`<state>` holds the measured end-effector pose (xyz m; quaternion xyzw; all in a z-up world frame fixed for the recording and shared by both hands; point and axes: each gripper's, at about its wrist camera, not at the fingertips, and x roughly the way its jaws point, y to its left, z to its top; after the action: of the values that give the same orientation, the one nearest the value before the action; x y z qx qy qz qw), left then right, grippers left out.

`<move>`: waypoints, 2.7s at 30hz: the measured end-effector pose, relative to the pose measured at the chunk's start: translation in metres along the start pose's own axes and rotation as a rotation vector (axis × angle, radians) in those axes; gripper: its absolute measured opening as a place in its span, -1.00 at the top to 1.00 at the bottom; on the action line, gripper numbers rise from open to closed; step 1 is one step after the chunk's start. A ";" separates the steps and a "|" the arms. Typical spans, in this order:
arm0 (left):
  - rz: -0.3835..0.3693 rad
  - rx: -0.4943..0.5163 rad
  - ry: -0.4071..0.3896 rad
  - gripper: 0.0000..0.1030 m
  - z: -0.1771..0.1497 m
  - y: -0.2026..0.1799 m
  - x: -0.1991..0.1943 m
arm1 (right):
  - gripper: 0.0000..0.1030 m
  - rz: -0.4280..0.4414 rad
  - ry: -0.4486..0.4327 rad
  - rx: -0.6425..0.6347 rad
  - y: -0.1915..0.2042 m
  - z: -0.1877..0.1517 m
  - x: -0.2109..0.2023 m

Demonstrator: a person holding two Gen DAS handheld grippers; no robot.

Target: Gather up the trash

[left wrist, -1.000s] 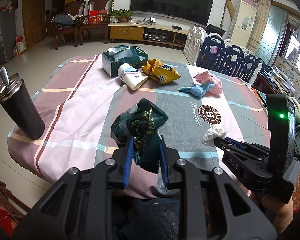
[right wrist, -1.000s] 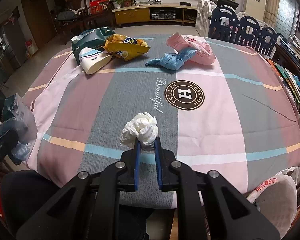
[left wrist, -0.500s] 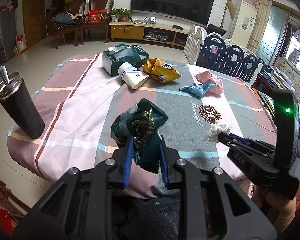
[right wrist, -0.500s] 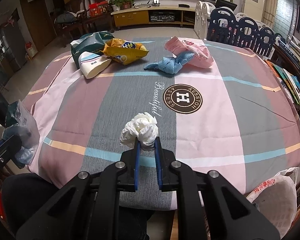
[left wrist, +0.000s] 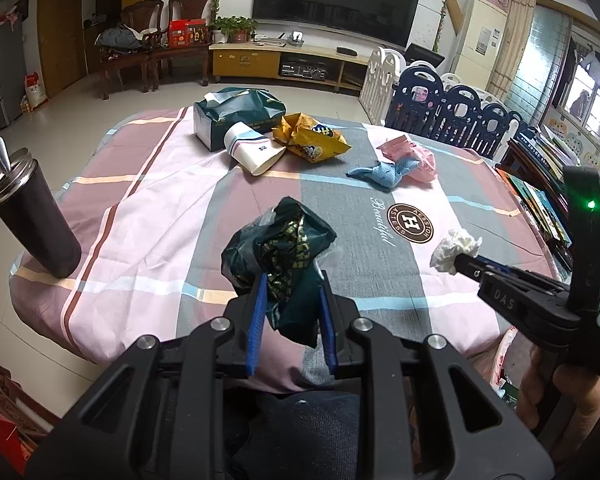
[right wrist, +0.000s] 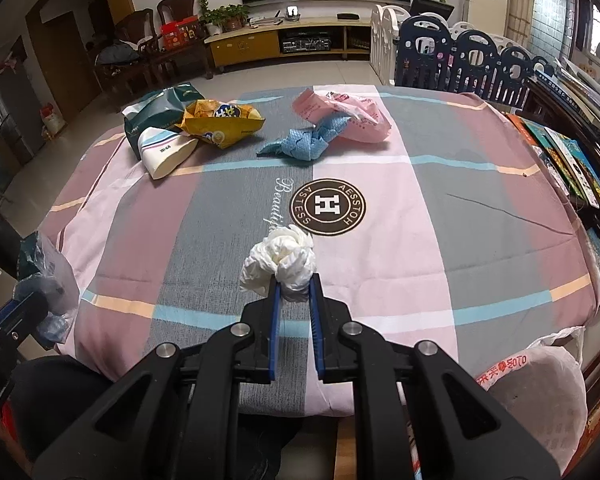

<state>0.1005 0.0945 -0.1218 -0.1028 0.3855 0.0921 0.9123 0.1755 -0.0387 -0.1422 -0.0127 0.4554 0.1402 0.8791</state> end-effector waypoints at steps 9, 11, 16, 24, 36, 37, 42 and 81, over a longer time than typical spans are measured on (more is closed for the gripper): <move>0.001 -0.009 -0.007 0.51 0.003 0.000 -0.005 | 0.72 0.012 -0.043 -0.001 -0.002 0.008 -0.018; 0.001 0.001 -0.015 0.51 0.004 -0.004 -0.010 | 0.72 0.011 -0.065 0.006 -0.010 0.010 -0.030; -0.041 0.078 -0.032 0.51 0.001 -0.037 -0.026 | 0.72 0.003 -0.119 0.009 -0.042 -0.001 -0.076; -0.230 0.230 0.028 0.51 -0.029 -0.108 -0.037 | 0.72 -0.068 -0.088 0.040 -0.117 -0.063 -0.132; -0.631 0.405 0.298 0.50 -0.087 -0.201 -0.024 | -0.09 -0.117 0.104 0.227 -0.206 -0.156 -0.120; -0.650 0.426 0.321 0.50 -0.092 -0.210 -0.021 | -0.15 -0.121 0.082 0.273 -0.215 -0.155 -0.125; -0.708 0.506 0.407 0.35 -0.117 -0.246 -0.012 | -0.21 -0.131 0.014 0.414 -0.256 -0.153 -0.148; 0.221 -0.304 -0.013 -0.33 0.122 0.128 0.147 | -0.24 0.072 -0.102 -0.197 0.068 0.149 0.101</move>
<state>0.2535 0.2622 -0.1600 -0.1958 0.3701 0.2498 0.8731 0.3316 0.0731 -0.1296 -0.0754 0.3942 0.2164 0.8900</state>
